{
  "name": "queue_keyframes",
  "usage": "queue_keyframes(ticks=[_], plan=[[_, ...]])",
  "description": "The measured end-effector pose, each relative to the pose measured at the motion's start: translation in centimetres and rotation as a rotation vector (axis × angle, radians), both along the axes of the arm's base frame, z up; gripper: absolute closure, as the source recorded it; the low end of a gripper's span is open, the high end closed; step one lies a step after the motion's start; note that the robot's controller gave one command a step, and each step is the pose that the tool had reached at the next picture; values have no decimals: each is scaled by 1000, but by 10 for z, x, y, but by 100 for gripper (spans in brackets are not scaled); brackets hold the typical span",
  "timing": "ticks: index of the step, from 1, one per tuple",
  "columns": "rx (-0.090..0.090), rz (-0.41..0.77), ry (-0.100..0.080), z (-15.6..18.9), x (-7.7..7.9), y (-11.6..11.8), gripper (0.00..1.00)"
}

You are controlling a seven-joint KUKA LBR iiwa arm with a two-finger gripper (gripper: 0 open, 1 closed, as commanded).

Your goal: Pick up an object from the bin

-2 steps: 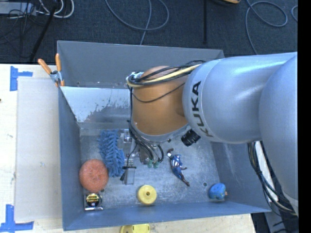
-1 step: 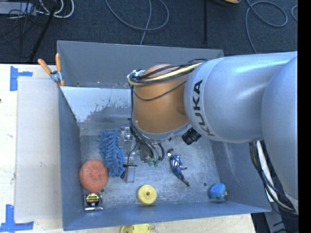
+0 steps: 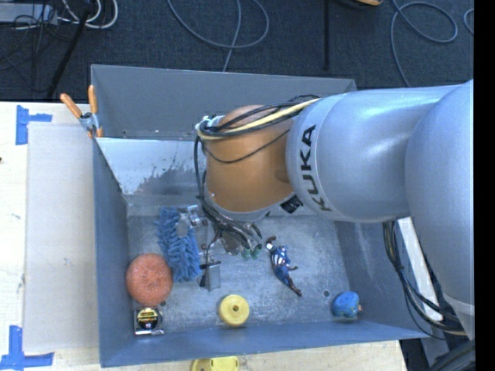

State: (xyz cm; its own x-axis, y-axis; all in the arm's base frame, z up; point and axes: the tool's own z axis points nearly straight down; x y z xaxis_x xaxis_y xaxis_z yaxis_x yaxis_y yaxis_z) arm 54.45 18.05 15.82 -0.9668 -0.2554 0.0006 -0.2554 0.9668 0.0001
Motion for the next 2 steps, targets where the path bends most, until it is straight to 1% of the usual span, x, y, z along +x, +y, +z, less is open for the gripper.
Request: queue_keyframes(ticks=[1, 2], plan=[[1, 412, -3, -15, 47, -7, 0], [1, 473, 1, -47, 45, -16, 0]])
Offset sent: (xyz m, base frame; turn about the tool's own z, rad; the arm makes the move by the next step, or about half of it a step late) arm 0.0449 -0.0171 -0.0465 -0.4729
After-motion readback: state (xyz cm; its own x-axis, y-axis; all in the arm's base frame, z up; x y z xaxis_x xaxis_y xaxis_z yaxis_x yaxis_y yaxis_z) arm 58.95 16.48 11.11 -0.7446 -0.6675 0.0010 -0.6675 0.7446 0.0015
